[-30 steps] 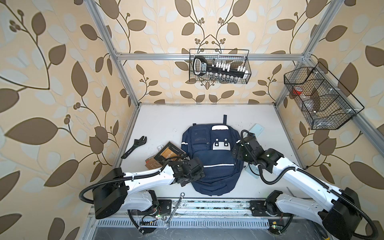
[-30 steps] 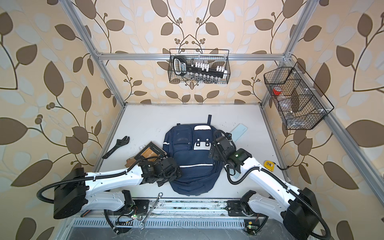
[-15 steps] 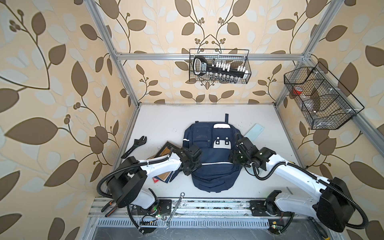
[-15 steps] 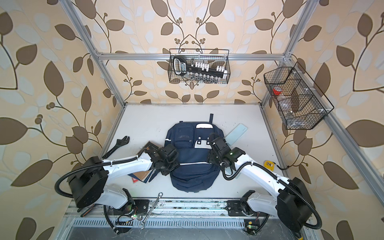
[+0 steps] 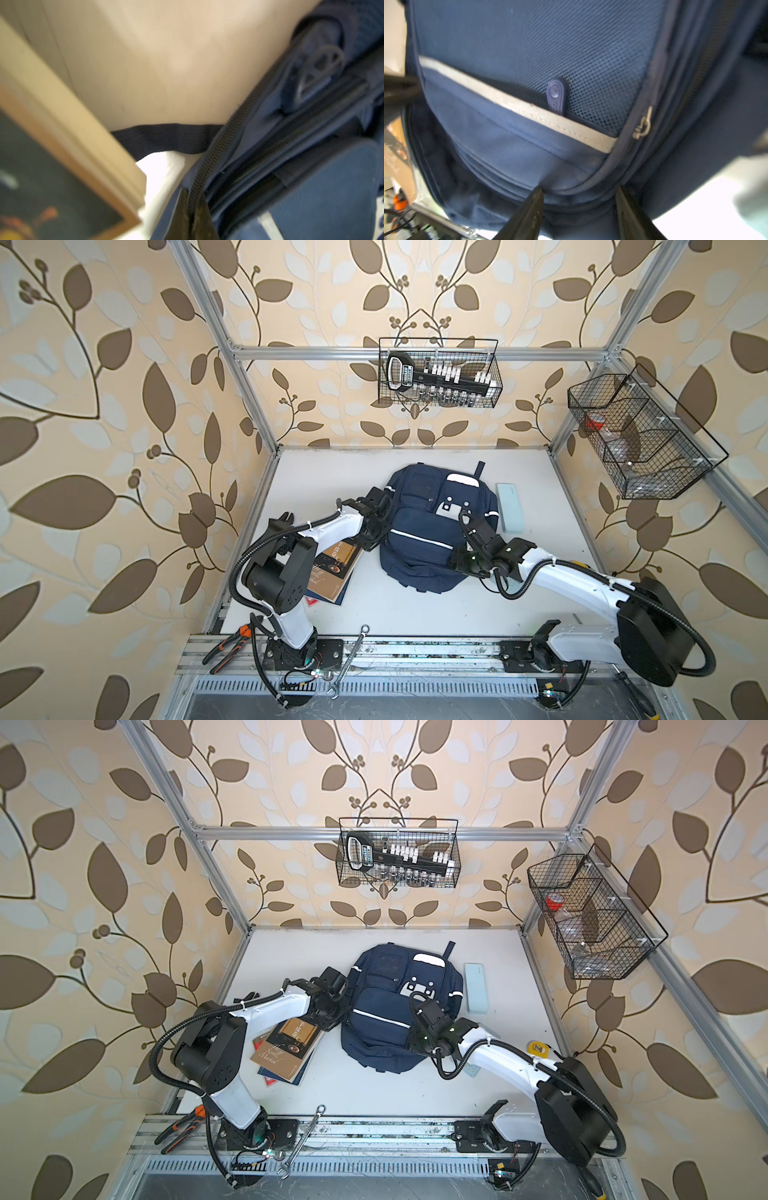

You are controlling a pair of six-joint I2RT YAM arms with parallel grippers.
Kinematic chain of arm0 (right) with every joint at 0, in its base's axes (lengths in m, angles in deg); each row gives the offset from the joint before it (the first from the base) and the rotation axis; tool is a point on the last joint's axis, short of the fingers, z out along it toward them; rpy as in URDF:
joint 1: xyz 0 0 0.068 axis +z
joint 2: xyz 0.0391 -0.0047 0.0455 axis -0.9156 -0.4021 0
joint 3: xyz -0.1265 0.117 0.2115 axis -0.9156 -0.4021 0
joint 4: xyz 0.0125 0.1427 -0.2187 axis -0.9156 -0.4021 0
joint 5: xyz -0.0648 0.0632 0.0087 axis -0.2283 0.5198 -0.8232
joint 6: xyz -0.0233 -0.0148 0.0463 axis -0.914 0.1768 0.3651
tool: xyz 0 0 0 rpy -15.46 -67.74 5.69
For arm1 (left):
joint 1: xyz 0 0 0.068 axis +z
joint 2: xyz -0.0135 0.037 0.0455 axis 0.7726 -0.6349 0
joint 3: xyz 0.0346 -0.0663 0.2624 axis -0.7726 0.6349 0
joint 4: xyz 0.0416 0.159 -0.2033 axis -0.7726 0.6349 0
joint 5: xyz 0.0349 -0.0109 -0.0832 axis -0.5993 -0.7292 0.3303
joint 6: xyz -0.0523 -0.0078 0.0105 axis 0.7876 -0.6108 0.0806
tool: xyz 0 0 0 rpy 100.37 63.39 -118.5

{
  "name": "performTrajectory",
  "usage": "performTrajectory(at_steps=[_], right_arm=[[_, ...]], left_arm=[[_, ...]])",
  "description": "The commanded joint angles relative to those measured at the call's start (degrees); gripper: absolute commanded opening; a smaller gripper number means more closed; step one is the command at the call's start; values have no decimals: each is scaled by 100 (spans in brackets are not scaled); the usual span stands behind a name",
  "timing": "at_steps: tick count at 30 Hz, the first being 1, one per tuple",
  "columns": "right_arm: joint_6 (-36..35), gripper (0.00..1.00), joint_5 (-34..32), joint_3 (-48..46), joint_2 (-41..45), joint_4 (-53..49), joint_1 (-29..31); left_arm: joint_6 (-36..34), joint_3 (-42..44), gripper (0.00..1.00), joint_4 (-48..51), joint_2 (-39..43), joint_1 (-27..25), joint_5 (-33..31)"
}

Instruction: Pack the student bag

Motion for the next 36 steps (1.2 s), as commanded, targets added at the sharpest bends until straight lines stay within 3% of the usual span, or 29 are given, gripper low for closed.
performTrajectory(at_steps=[1, 3, 5, 9, 13, 15, 20, 24, 29, 36], right_arm=[[-96, 56, 304, 410, -503, 482, 47], [-173, 54, 385, 737, -820, 469, 47], [-258, 53, 442, 1019, -976, 413, 86], [-347, 66, 177, 1087, -619, 297, 183], [-503, 89, -576, 812, 157, -8, 179], [-635, 93, -897, 586, 464, -124, 126], [-738, 87, -972, -267, 1240, -152, -217], [-305, 89, -1244, -759, 1694, -190, -267], [267, 99, -2129, -1320, 2337, -223, -183], [-230, 89, -1468, -1394, 2626, -136, -202]], left_arm=[[-215, -246, 13, 405, 365, 17, -245], [-250, -54, 39, 516, 790, -94, -468], [-289, 221, 56, 654, 1336, -325, -786], [-164, 733, 70, 754, 2090, -1345, -1130], [393, 1069, 83, 649, 2285, -2297, -1133], [571, 1176, 85, 439, 2266, -2457, -1014], [598, 826, 87, 285, 1818, -2462, -777], [697, 532, 85, 117, 1451, -2459, -672], [917, 210, 79, -290, 913, -2532, -187], [1254, -98, 76, -268, 374, -2661, -263]])
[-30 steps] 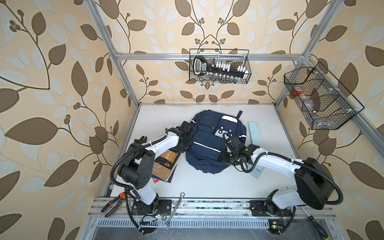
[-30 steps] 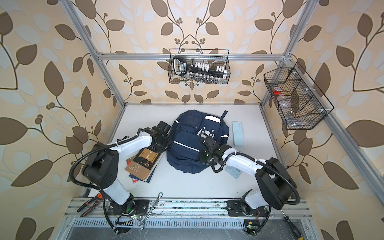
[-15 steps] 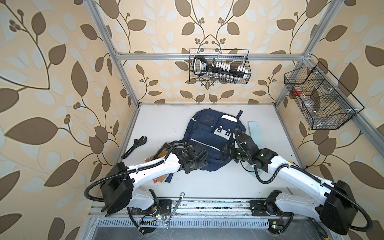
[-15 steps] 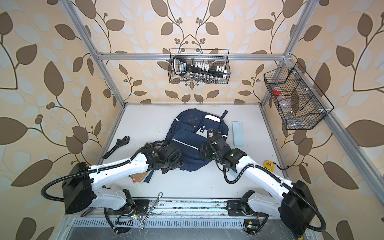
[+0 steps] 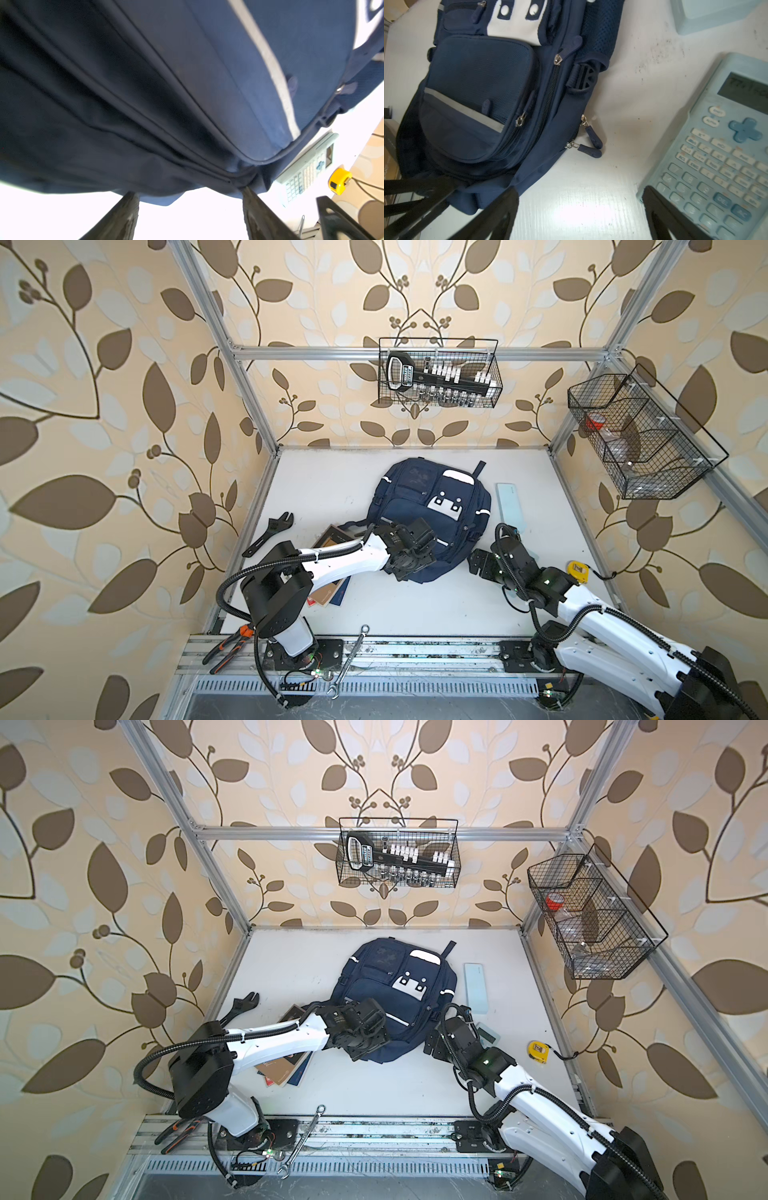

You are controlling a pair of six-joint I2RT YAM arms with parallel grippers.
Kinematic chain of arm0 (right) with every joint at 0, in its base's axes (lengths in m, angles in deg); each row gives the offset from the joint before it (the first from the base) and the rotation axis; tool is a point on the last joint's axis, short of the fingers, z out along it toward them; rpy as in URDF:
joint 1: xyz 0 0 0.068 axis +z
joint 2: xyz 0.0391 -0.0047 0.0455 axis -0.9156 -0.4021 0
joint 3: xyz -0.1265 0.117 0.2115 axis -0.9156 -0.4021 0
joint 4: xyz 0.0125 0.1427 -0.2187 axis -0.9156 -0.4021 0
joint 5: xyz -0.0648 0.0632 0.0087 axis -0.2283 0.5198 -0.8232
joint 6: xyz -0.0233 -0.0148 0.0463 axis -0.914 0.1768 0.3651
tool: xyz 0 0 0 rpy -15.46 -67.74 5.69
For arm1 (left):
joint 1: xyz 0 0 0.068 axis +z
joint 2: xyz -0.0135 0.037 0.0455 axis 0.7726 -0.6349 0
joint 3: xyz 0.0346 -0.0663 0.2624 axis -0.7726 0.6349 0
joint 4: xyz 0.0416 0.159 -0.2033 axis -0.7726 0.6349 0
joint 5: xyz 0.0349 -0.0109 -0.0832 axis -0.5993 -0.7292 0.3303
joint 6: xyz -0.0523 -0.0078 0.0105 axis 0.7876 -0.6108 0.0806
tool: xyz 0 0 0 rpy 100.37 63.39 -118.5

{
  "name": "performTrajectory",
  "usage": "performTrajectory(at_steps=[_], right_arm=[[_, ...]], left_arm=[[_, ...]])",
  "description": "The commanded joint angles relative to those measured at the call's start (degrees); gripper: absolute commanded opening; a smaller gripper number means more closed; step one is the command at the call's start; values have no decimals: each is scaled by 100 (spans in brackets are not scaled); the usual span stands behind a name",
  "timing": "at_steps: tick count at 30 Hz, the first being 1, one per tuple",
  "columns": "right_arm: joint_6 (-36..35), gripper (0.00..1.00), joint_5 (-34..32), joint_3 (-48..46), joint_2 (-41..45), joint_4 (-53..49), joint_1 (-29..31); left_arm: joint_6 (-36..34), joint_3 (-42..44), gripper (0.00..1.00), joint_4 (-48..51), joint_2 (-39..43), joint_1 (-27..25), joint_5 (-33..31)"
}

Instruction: Pack the student bag

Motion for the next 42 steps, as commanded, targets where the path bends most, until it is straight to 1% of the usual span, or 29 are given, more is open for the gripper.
performTrajectory(at_steps=[1, 4, 7, 9, 14, 17, 19, 23, 24, 25, 26, 32, 35, 36, 37, 39, 40, 41, 42], right_arm=[[-151, 85, 248, -30, -125, 5, -3], [-201, 74, 449, -18, -479, 1, -28], [-215, 67, 564, -23, -750, 22, -27], [-263, 64, 701, -53, -809, 118, -22], [-396, 63, 912, -94, -713, 250, -16], [-479, 61, 881, -94, -709, 246, -14], [-490, 58, 838, -92, -771, 234, -18], [-504, 53, 764, -65, -966, 265, -18], [-499, 51, 723, -72, -1007, 294, -16], [-509, 50, 677, -83, -1046, 373, -24], [-528, 49, 671, -90, -1082, 440, -30], [-874, 47, 701, -95, -1124, 1019, -23], [-989, 47, 976, -144, -1043, 1392, -23], [-935, 48, 969, -145, -1009, 1424, -22], [-868, 54, 908, -132, -978, 1451, -20], [-447, 76, 533, -60, -951, 1271, 37], [-233, 81, 355, -22, -934, 1240, 32], [-169, 78, 236, 29, -906, 1150, 31], [-341, 70, 197, 27, -868, 1182, 34]], left_arm=[[266, -318, 74, -9, -198, -38, -74], [267, -609, 70, 59, -321, -38, -106], [281, -876, 69, 368, -432, -38, -305], [363, -974, 67, 578, -506, -17, -486], [469, -941, 65, 526, -617, 107, -388], [436, -983, 59, 584, -707, 124, -438], [418, -988, 51, 581, -782, 171, -372], [293, -1002, 28, 534, -811, 286, -261], [247, -1031, 18, 559, -802, 304, -269], [174, -1075, 6, 595, -787, 334, -282], [116, -1129, 0, 655, -763, 355, -286], [-213, -1352, 0, 1072, -434, 410, -644], [-333, -1347, 0, 1094, -291, 445, -735], [-385, -1346, 0, 1068, -267, 462, -735], [-451, -1354, 0, 1032, -249, 472, -735], [-603, -1399, 0, 975, -248, 489, -735], [-665, -1420, 0, 950, -252, 496, -712], [-732, -1420, 0, 910, -240, 511, -677], [-780, -1412, 0, 876, -212, 516, -665]])
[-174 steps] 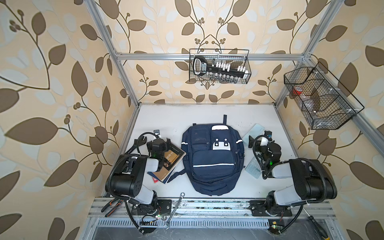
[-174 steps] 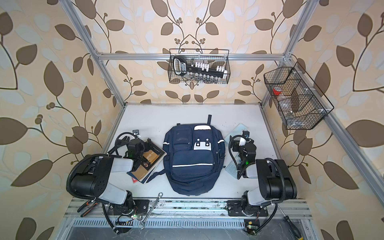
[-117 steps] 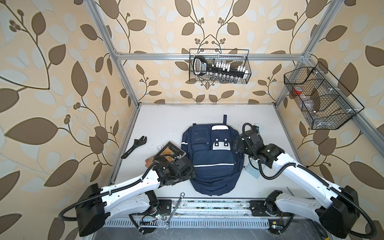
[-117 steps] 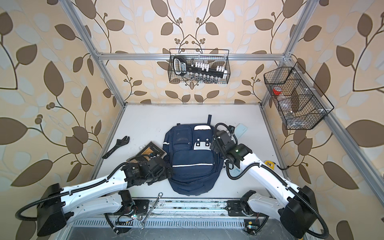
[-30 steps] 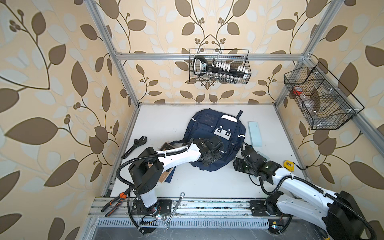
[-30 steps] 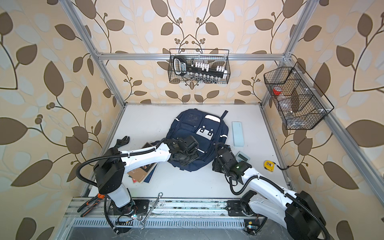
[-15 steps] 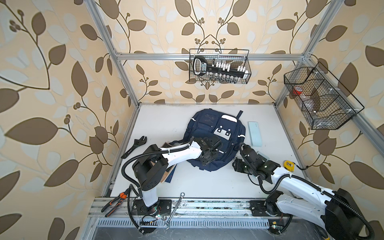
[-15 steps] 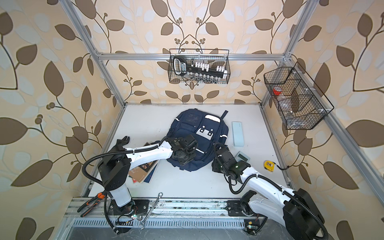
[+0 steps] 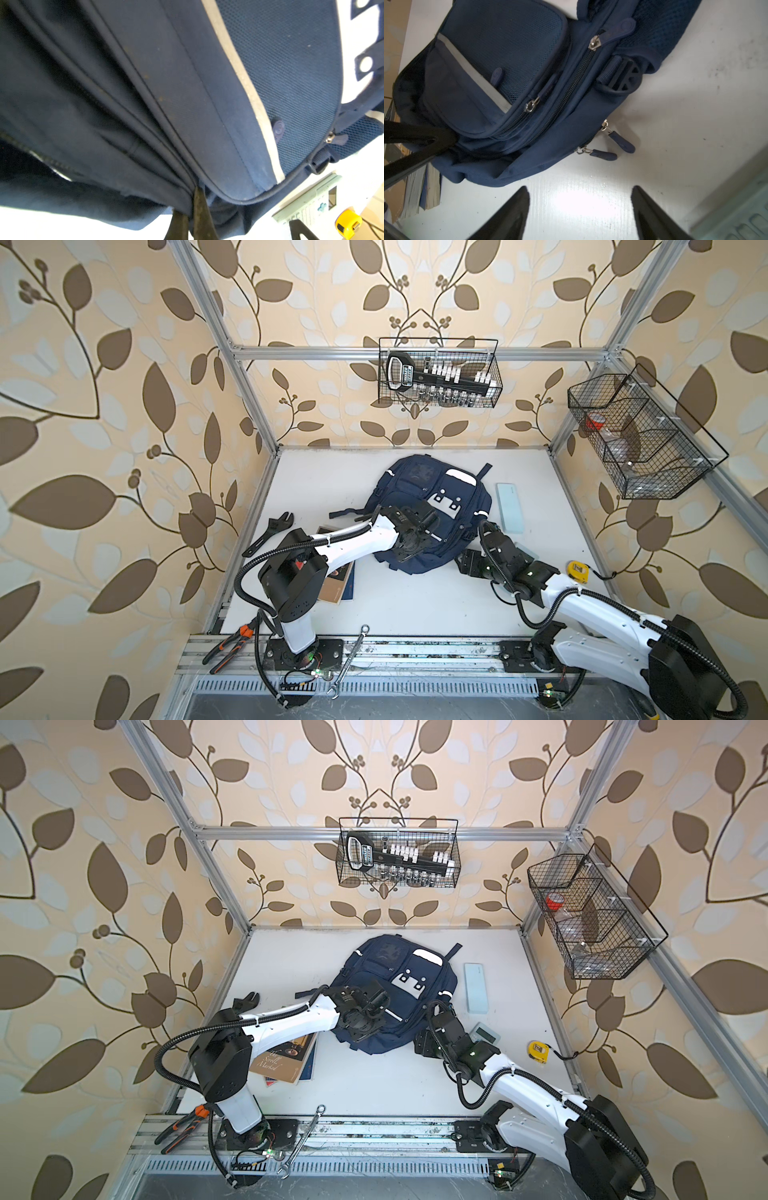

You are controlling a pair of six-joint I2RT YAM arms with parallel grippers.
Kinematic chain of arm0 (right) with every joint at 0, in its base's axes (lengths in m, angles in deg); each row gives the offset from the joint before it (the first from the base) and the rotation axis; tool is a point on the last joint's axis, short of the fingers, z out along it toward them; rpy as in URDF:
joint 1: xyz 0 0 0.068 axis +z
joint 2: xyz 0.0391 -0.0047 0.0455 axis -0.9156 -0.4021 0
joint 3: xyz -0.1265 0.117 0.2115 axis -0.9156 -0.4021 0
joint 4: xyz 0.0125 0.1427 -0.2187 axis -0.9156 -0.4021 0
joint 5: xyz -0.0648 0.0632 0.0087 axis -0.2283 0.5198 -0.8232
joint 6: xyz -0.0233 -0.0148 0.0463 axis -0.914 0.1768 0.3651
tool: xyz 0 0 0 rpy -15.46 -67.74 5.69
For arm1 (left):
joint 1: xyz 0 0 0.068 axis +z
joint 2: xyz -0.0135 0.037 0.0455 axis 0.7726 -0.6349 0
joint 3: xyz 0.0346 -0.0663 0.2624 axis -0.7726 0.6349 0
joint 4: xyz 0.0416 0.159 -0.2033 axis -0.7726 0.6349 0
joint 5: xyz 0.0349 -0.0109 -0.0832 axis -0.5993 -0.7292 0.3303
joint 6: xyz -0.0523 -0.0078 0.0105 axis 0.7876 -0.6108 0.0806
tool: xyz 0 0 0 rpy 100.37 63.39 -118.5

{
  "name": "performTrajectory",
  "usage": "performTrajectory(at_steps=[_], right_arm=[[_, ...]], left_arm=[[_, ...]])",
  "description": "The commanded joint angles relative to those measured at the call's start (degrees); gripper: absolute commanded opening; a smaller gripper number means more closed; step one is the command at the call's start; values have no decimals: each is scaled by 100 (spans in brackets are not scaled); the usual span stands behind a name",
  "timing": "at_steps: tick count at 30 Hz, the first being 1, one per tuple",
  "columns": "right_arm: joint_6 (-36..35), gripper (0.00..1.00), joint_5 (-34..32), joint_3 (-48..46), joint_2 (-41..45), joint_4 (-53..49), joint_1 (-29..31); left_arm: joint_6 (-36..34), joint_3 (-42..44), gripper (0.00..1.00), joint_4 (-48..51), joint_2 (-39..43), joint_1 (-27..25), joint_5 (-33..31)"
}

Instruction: Pack the student bag

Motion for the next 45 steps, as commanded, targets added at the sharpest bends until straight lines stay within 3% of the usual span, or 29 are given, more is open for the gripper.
performTrajectory(at_steps=[1, 3, 5, 8, 9, 20, 29, 38, 45], right_arm=[[27, 65, -417, 27, 165, 51, 28], [-108, 56, -421, -36, 262, 172, 11], [-220, 53, -34, -47, 309, 223, -144], [-587, 61, 1158, -175, 380, 626, -453], [-654, 63, 1253, -224, 442, 745, -440], [-1061, 59, 1191, -241, 54, 957, -442], [-1007, 42, 1434, -336, -704, 1631, -437], [-927, 44, 1633, -830, -919, 3031, -518], [-1198, 43, 2437, -812, -1276, 3796, -819]], left_arm=[[-458, -255, 0, -77, 415, 57, -249], [-530, -162, 0, -155, 533, 74, -282], [-608, -88, 0, -233, 651, 117, -232], [-747, -146, 0, -218, 753, 136, -240], [-782, -171, 0, -192, 773, 136, -255], [-983, -181, 0, -190, 1037, 197, -138], [-1001, -182, 0, -190, 1035, 206, -67], [-1165, -426, 0, 33, 1246, 219, -76], [-1272, -568, 0, 126, 1340, 272, -16]])
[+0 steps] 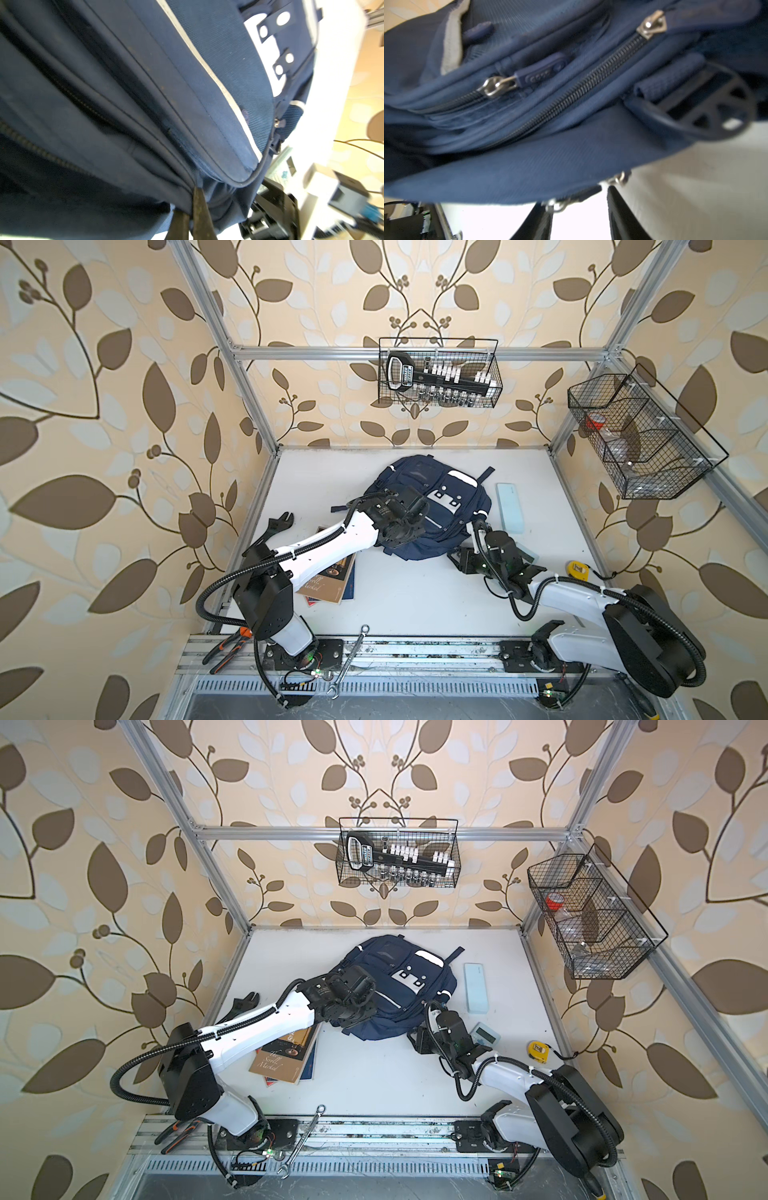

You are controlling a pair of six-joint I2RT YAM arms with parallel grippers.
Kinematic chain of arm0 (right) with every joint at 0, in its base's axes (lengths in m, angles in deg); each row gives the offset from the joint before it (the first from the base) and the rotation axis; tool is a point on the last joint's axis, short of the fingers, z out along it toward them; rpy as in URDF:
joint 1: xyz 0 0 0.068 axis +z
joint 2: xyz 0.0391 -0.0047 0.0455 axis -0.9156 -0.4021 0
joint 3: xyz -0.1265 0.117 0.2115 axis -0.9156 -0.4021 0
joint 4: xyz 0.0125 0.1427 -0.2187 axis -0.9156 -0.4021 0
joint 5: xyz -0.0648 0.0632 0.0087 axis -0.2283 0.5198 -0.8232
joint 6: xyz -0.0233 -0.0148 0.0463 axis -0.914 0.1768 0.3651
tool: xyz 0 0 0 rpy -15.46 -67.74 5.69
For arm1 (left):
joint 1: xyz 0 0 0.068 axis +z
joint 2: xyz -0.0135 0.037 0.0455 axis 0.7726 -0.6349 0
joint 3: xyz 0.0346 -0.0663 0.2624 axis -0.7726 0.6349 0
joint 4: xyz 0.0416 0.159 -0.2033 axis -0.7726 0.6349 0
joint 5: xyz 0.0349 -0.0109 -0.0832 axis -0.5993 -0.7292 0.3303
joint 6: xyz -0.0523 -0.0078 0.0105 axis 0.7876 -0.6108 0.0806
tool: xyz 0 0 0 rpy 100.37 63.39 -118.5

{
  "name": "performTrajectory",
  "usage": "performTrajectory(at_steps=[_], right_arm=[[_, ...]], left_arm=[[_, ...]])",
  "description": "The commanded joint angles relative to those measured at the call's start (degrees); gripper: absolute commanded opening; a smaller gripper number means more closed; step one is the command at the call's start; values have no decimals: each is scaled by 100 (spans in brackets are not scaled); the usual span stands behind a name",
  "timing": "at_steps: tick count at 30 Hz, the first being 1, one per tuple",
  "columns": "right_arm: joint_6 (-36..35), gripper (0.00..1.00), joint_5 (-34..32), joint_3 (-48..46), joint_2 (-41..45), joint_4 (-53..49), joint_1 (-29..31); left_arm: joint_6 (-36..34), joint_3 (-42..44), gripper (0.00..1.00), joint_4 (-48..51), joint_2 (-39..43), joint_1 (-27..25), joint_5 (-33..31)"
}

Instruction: Pack the student bag

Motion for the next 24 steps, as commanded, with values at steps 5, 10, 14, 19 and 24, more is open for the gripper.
performTrajectory(at_steps=[5, 10, 14, 19, 24], right_arm=[[-221, 45, 782, -48, -241, 966, -386], [-46, 46, 1321, -247, -506, 1723, -632], [17, 39, 1699, -292, -568, 2098, -655], [40, 28, 1645, -376, -311, 1975, -650], [85, 18, 1529, -540, -55, 1814, -607]], left_arm=[[-287, -427, 0, 4, 413, 84, 53], [-296, -474, 0, 13, 457, 117, 86], [-321, -517, 0, 43, 483, 172, 105], [-316, -502, 0, 66, 510, 253, 85], [-287, -488, 0, -18, 459, 288, 122]])
